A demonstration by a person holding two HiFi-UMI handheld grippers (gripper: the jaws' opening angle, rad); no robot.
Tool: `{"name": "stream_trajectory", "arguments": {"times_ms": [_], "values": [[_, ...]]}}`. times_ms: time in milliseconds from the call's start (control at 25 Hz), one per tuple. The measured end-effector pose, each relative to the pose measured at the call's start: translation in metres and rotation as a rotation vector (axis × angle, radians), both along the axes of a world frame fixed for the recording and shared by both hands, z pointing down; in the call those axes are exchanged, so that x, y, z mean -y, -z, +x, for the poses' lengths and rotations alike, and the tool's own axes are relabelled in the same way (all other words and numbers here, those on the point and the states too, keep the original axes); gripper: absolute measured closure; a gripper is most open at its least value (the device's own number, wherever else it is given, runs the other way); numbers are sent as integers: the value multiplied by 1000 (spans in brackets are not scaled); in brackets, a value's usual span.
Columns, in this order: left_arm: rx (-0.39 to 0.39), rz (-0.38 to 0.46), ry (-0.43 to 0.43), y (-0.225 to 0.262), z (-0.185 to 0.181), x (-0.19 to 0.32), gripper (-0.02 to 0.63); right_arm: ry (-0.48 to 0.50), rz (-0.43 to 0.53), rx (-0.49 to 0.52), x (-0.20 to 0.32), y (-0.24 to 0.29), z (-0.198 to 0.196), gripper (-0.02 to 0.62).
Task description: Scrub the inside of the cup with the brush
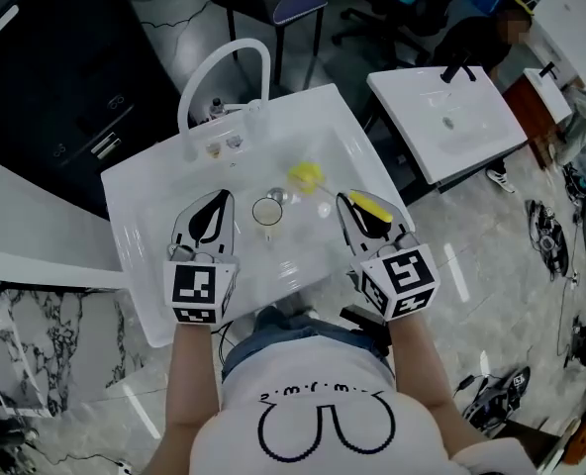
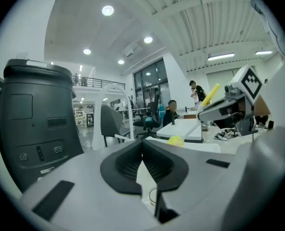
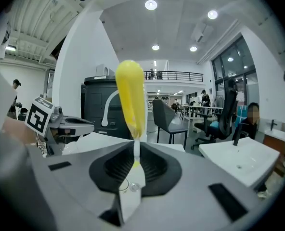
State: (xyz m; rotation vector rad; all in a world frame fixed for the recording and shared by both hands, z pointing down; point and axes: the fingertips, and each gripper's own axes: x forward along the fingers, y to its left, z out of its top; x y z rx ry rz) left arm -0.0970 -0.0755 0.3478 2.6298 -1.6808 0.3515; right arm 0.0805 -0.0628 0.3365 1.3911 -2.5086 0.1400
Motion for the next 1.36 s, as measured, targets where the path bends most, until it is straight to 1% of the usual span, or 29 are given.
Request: {"name": "stream_trajectory", "arguments": {"times_ms": [240,480,640,960,1360], "values": [[-22,82,57,30,-8,-11,591,21,79,19,-6,25,4,552],[-30,144,65,55,-6,-16,591,48,134,22,-11,44,-3,554],[-52,163,69,63,-7,-20,591,60,161,27,-15,52,-7,554],[-66,210,71,77,-10,-33,591,55,194,31,-28,61,-9,554],[-62,216,56,80,-4,-38,591,43,194,26,-37,61,-7,554]]}}
